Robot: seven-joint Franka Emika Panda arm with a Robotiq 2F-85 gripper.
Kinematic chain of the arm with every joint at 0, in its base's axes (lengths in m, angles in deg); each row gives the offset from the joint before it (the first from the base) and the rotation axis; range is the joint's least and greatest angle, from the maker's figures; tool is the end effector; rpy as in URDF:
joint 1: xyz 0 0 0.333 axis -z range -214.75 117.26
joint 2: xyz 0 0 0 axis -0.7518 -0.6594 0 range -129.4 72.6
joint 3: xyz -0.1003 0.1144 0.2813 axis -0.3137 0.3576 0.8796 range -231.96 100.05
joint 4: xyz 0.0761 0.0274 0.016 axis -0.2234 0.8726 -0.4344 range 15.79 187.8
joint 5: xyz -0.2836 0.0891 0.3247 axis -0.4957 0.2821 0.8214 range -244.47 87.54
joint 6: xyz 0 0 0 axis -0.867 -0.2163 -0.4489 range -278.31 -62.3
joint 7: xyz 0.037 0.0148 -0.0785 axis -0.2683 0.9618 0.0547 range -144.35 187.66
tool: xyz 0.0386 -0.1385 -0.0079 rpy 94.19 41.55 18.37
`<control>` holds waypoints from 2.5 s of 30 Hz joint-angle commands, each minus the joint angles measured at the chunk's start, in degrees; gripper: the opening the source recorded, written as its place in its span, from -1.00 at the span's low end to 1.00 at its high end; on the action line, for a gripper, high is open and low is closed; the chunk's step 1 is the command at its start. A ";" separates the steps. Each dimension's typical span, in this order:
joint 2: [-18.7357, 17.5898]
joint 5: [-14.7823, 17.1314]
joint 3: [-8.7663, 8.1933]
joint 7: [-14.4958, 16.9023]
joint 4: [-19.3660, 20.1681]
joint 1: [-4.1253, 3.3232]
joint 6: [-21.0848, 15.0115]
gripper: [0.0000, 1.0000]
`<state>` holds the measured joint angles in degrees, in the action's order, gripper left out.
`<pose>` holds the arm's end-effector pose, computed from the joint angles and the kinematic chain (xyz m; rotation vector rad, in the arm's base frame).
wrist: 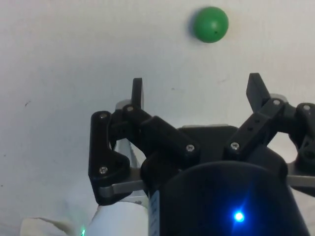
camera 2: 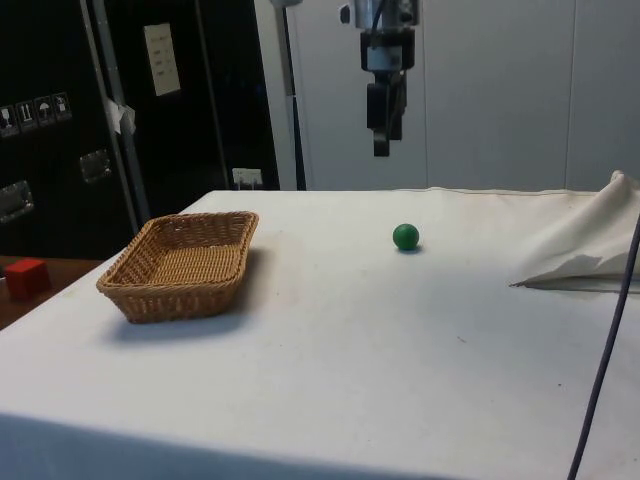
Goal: Pick up the ball and place it into the basket.
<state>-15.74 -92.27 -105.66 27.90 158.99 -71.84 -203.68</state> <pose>0.4591 -0.1263 0.2610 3.1099 0.0132 0.0928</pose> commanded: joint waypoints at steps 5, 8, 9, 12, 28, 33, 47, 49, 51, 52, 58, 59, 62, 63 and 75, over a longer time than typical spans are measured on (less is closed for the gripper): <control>-2.52 -0.17 -1.83 1.49 1.09 0.23 -3.50 1.00; -3.15 0.00 -2.52 2.01 1.89 0.17 -5.04 1.00; -3.21 0.06 -2.75 2.18 2.29 0.23 -5.67 1.00; -3.50 0.11 -3.55 2.75 3.50 0.17 -7.62 1.00; -8.08 2.06 -5.27 4.18 8.14 -0.34 -17.88 1.00; -10.66 3.15 -5.10 4.58 8.42 -0.23 -20.45 1.00; -17.07 6.02 -3.44 4.35 8.59 -0.29 -27.39 1.00; -17.99 6.59 -2.92 4.35 8.25 -0.17 -28.02 1.00; -19.54 7.51 -1.95 4.41 7.39 0.00 -28.71 1.00; -19.94 7.79 -1.66 4.53 7.10 0.11 -28.71 1.00; -21.66 9.57 -0.29 5.39 6.02 0.74 -28.36 1.00; -21.83 9.85 -0.17 5.61 5.90 0.74 -28.30 1.00; -22.12 10.77 0.00 6.65 5.73 0.97 -27.85 1.00; -24.12 9.11 -1.83 4.98 4.70 -0.29 -27.85 1.00; -24.47 16.79 0.40 12.89 3.90 1.49 -26.99 1.00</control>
<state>-41.93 -77.03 -107.38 39.36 162.20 -71.84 -230.95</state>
